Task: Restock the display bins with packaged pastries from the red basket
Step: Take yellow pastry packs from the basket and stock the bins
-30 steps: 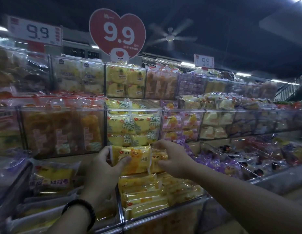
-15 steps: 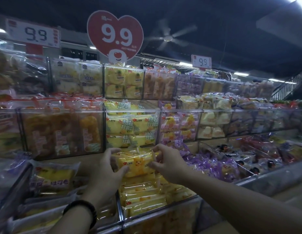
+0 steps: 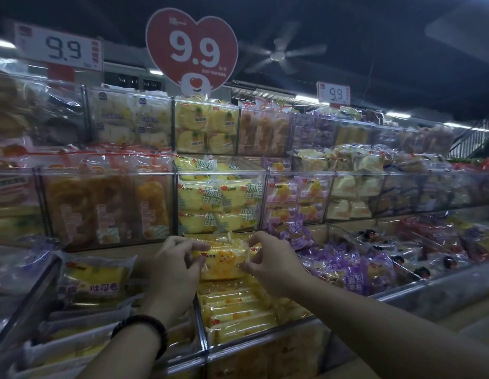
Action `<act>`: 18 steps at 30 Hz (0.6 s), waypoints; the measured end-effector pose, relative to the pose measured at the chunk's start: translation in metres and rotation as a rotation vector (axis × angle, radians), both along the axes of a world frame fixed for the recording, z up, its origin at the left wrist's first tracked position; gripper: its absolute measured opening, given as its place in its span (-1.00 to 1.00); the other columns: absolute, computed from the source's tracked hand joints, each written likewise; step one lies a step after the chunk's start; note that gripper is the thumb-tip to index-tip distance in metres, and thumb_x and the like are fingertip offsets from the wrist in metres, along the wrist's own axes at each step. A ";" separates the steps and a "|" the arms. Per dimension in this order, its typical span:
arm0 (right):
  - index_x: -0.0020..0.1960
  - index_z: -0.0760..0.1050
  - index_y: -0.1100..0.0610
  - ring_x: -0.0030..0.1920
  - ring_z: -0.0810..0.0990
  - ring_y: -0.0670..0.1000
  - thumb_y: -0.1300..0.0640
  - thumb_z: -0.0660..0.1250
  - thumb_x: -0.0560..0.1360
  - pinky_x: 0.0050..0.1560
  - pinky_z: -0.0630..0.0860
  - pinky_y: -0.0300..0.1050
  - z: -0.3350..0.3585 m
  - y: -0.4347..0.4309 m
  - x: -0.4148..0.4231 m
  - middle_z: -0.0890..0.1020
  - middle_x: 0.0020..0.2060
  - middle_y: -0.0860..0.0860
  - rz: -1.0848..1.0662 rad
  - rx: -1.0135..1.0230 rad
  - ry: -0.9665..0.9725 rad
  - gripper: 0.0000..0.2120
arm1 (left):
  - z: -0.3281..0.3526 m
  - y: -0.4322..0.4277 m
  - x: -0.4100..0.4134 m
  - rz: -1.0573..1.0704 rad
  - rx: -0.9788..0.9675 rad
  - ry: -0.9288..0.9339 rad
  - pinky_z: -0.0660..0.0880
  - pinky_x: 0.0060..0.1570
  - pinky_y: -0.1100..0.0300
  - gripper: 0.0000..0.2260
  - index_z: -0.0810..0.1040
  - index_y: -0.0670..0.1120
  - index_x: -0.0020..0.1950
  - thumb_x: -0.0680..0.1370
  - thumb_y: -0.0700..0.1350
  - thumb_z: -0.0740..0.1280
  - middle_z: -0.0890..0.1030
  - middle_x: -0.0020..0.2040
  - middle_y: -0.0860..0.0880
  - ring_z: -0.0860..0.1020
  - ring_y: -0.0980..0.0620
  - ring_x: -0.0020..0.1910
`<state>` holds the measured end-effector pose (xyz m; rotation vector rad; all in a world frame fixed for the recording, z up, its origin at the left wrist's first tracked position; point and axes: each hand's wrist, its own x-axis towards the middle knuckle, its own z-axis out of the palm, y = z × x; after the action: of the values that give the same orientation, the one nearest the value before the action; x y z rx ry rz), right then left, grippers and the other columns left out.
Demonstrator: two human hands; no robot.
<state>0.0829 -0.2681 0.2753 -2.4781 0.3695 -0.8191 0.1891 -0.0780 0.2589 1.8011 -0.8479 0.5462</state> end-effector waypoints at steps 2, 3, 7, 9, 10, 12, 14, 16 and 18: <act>0.31 0.46 -0.10 -0.08 0.66 -0.11 -0.01 0.53 0.53 0.01 0.69 0.04 -0.003 0.001 0.002 0.69 -0.07 -0.11 -0.035 -0.095 0.003 -0.58 | 0.000 0.000 0.000 0.002 0.020 0.031 0.46 -0.19 0.34 -0.81 0.69 0.15 0.06 0.58 -0.16 0.48 0.52 0.06 0.14 0.54 0.15 -0.13; 0.32 0.45 -0.10 -0.06 0.66 -0.11 -0.02 0.52 0.53 0.03 0.68 0.04 -0.004 0.002 0.002 0.69 -0.05 -0.11 -0.046 -0.124 -0.002 -0.58 | -0.001 0.000 0.000 0.001 0.023 0.034 0.46 -0.20 0.35 -0.82 0.68 0.15 0.06 0.58 -0.15 0.49 0.51 0.06 0.16 0.55 0.15 -0.13; 0.34 0.44 -0.11 -0.04 0.66 -0.07 -0.05 0.52 0.52 0.02 0.68 0.08 -0.005 0.005 0.003 0.68 -0.03 -0.12 -0.082 -0.195 -0.022 -0.55 | -0.002 0.002 -0.003 0.000 0.056 0.035 0.48 -0.24 0.39 -0.77 0.66 0.19 0.06 0.53 -0.14 0.53 0.46 0.08 0.19 0.56 0.14 -0.13; 0.39 0.41 -0.10 -0.05 0.66 -0.06 -0.05 0.52 0.52 0.02 0.69 0.09 -0.004 0.006 0.000 0.67 -0.02 -0.10 -0.068 -0.189 -0.009 -0.49 | -0.002 0.002 -0.002 -0.006 0.061 0.041 0.53 -0.26 0.35 -0.74 0.65 0.20 0.04 0.52 -0.17 0.53 0.47 0.07 0.14 0.57 0.11 -0.16; 0.43 0.39 -0.09 -0.07 0.66 -0.07 -0.03 0.53 0.52 0.02 0.69 0.09 -0.003 0.006 -0.002 0.67 -0.03 -0.09 -0.052 -0.178 -0.007 -0.45 | -0.001 0.002 -0.001 -0.006 0.061 0.043 0.54 -0.27 0.35 -0.73 0.64 0.19 0.04 0.52 -0.18 0.53 0.47 0.07 0.13 0.57 0.10 -0.17; 0.48 0.37 -0.06 -0.11 0.66 -0.08 -0.01 0.54 0.51 0.02 0.70 0.07 0.000 0.005 -0.011 0.67 -0.07 -0.08 -0.031 -0.166 -0.010 -0.39 | -0.002 0.003 -0.002 -0.012 0.065 0.048 0.53 -0.29 0.38 -0.72 0.64 0.19 0.07 0.52 -0.18 0.53 0.46 0.08 0.13 0.57 0.10 -0.18; 0.47 0.39 -0.01 -0.13 0.66 -0.11 0.04 0.52 0.53 0.01 0.70 0.01 0.003 0.002 -0.025 0.66 -0.11 -0.08 -0.024 -0.163 -0.007 -0.43 | -0.001 0.003 -0.006 -0.023 0.072 0.043 0.51 -0.27 0.39 -0.67 0.60 0.21 0.14 0.50 -0.15 0.55 0.43 0.11 0.11 0.57 0.10 -0.17; 0.43 0.43 -0.01 -0.12 0.65 -0.13 0.07 0.49 0.56 0.02 0.69 -0.03 0.006 0.002 -0.043 0.65 -0.11 -0.09 -0.021 -0.171 0.010 -0.51 | 0.003 0.004 -0.013 -0.016 0.071 0.035 0.50 -0.23 0.37 -0.57 0.51 0.25 0.21 0.49 -0.12 0.56 0.39 0.13 0.09 0.56 0.07 -0.12; 0.37 0.48 -0.03 -0.11 0.65 -0.13 0.06 0.47 0.57 0.01 0.70 -0.05 0.011 0.005 -0.064 0.65 -0.10 -0.09 -0.007 -0.178 0.016 -0.60 | 0.012 0.005 -0.025 0.027 0.076 -0.044 0.48 -0.17 0.29 -0.55 0.47 0.25 0.25 0.49 -0.10 0.55 0.36 0.15 0.11 0.53 0.02 -0.03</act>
<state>0.0185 -0.2632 0.2867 -2.6498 0.3240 -0.8693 0.1643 -0.0731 0.2711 1.8779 -0.8856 0.5803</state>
